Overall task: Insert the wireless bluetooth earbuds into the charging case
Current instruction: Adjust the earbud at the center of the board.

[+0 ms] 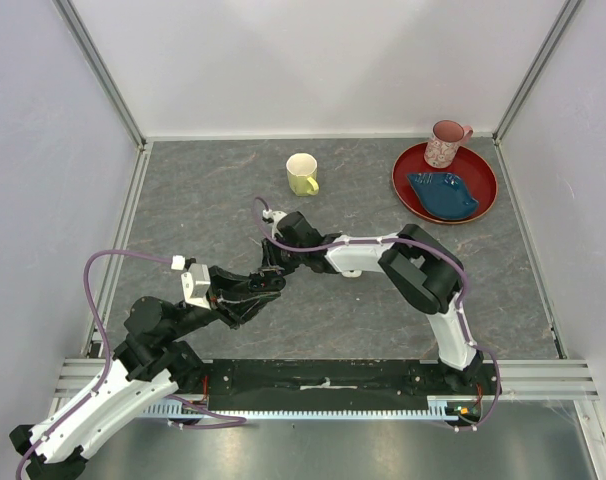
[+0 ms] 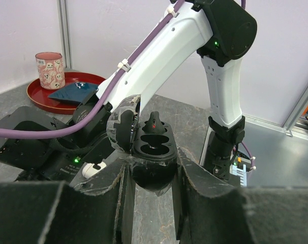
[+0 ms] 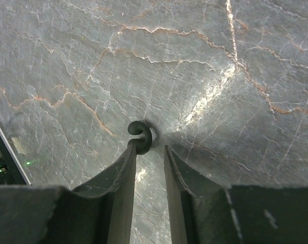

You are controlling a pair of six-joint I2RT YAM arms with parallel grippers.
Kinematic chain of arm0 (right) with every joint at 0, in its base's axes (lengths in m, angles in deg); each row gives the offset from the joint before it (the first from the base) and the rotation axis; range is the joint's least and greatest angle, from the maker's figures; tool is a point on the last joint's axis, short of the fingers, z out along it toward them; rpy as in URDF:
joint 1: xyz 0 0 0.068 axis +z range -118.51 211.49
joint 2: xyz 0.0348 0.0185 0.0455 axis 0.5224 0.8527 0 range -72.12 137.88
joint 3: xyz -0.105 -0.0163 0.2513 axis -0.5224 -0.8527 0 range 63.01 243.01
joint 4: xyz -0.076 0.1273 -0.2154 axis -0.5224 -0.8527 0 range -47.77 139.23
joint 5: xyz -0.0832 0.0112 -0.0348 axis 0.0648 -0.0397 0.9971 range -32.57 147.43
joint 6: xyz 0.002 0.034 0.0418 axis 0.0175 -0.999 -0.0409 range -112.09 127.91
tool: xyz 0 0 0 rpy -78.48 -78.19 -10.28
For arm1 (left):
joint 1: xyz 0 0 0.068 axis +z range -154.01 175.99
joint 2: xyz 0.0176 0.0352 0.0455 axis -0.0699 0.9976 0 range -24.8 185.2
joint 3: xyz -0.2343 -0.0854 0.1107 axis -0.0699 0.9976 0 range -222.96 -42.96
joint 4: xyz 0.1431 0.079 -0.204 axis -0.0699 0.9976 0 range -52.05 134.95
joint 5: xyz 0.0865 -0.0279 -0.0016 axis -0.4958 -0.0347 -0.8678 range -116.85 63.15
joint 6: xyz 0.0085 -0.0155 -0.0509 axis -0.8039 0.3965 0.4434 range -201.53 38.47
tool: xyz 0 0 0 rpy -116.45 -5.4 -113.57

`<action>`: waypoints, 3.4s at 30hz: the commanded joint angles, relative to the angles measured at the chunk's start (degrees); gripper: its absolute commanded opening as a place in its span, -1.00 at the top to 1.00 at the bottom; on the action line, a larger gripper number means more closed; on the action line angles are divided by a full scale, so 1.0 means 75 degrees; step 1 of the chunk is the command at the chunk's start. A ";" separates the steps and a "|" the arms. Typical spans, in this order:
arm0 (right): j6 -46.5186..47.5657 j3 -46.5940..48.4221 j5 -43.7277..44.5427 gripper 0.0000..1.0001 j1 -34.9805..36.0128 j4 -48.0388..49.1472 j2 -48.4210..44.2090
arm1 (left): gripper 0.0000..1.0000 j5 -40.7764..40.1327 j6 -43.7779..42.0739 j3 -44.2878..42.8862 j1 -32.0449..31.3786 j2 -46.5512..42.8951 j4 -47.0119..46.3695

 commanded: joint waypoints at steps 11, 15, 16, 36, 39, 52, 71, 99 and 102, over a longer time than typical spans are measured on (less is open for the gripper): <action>0.0361 0.0422 0.0289 0.31 0.0199 -0.0583 0.0502 | 0.95 -0.0072 0.0184 0.0019 -0.0025 0.0002 -0.0289; 0.0314 0.0504 0.0301 0.32 0.0210 -0.0571 0.0561 | 0.95 -0.0095 0.0184 0.0042 -0.0025 0.0002 -0.0277; 0.0291 0.0505 0.0312 0.35 0.0199 -0.0548 0.0584 | 0.95 -0.0107 0.0184 0.0031 -0.0025 -0.0009 -0.0277; -0.0399 -0.0186 0.0066 0.78 0.0024 0.0400 0.0081 | 0.95 -0.0236 0.0149 0.0030 -0.0025 -0.0068 -0.0266; -0.0494 -0.0584 0.0043 0.79 -0.0071 0.0623 -0.0294 | 0.95 -0.0224 0.0149 0.0019 -0.0025 -0.0045 -0.0266; -0.0694 -0.1874 0.0488 0.79 -0.0363 0.0671 -0.2355 | 0.95 -0.0271 0.0184 -0.0005 -0.0025 -0.0080 -0.0266; 0.2293 -0.0891 -0.0460 -0.11 -0.0375 -0.0313 -0.1713 | 0.95 -0.0259 0.0278 -0.0028 -0.0025 -0.0033 -0.0313; 0.3456 0.0657 -0.0613 0.10 -0.0364 -0.1544 -0.0060 | 0.95 -0.0388 0.0161 -0.0087 -0.0025 -0.0115 -0.0102; 0.2882 0.0622 -0.0544 0.19 -0.0375 -0.1614 0.0033 | 0.95 -0.0353 0.0219 -0.0087 -0.0025 -0.0021 -0.0183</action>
